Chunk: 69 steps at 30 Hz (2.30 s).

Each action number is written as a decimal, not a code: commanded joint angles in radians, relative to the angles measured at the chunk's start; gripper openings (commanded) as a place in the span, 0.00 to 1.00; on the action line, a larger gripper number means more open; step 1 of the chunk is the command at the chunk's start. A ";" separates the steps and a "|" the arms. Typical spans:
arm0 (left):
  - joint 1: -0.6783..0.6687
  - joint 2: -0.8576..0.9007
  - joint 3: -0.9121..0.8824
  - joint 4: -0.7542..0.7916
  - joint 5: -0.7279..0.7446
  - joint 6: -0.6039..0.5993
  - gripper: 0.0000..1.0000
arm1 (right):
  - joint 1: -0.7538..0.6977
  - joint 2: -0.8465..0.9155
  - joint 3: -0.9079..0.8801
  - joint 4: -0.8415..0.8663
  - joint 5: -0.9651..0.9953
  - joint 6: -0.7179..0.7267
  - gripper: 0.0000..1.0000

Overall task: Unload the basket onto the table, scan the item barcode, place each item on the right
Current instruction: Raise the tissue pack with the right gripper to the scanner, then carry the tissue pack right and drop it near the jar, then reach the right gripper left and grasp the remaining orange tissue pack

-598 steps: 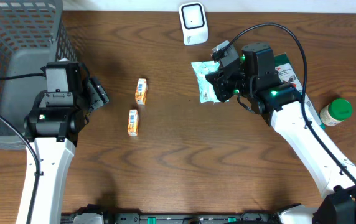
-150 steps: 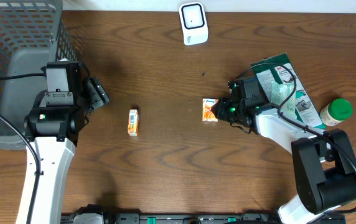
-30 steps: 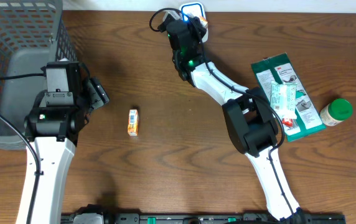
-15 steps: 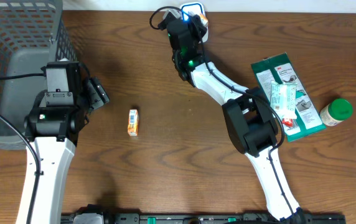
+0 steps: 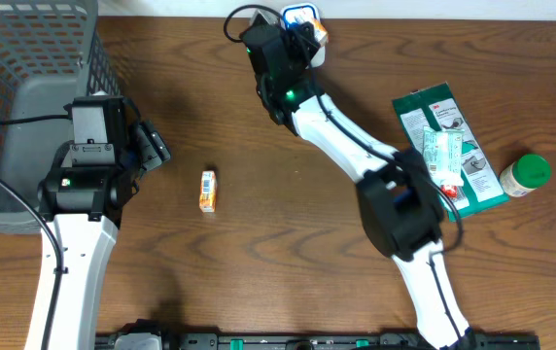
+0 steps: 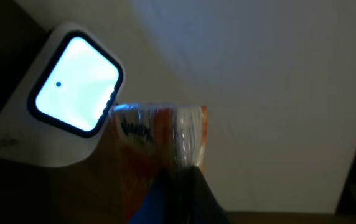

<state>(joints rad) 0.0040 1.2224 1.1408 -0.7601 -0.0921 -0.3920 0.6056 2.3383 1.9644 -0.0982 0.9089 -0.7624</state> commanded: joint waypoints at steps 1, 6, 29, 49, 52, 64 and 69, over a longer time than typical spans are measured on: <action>0.004 0.001 0.000 -0.003 -0.014 0.006 0.83 | 0.009 -0.169 0.019 -0.154 -0.060 0.267 0.01; 0.004 0.001 0.000 -0.003 -0.014 0.006 0.83 | -0.010 -0.313 0.019 -0.541 -0.267 0.550 0.01; 0.004 0.001 0.000 -0.003 -0.014 0.006 0.83 | -0.549 -0.389 -0.304 -1.164 -0.471 0.807 0.01; 0.004 0.001 0.000 -0.003 -0.014 0.006 0.83 | -0.702 -0.389 -0.505 -0.927 -0.646 0.844 0.99; 0.004 0.001 0.000 -0.003 -0.014 0.006 0.83 | -0.702 -0.389 -0.505 -0.920 -0.763 0.844 0.99; 0.004 0.001 0.000 -0.003 -0.014 0.006 0.83 | -0.594 -0.421 -0.431 -0.907 -1.038 1.007 0.89; 0.004 0.001 0.000 -0.003 -0.014 0.006 0.83 | -0.446 -0.421 -0.423 -0.856 -1.173 1.105 0.99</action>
<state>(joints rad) 0.0040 1.2224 1.1408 -0.7597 -0.0925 -0.3920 0.0673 1.9434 1.5227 -0.9825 -0.1268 0.2405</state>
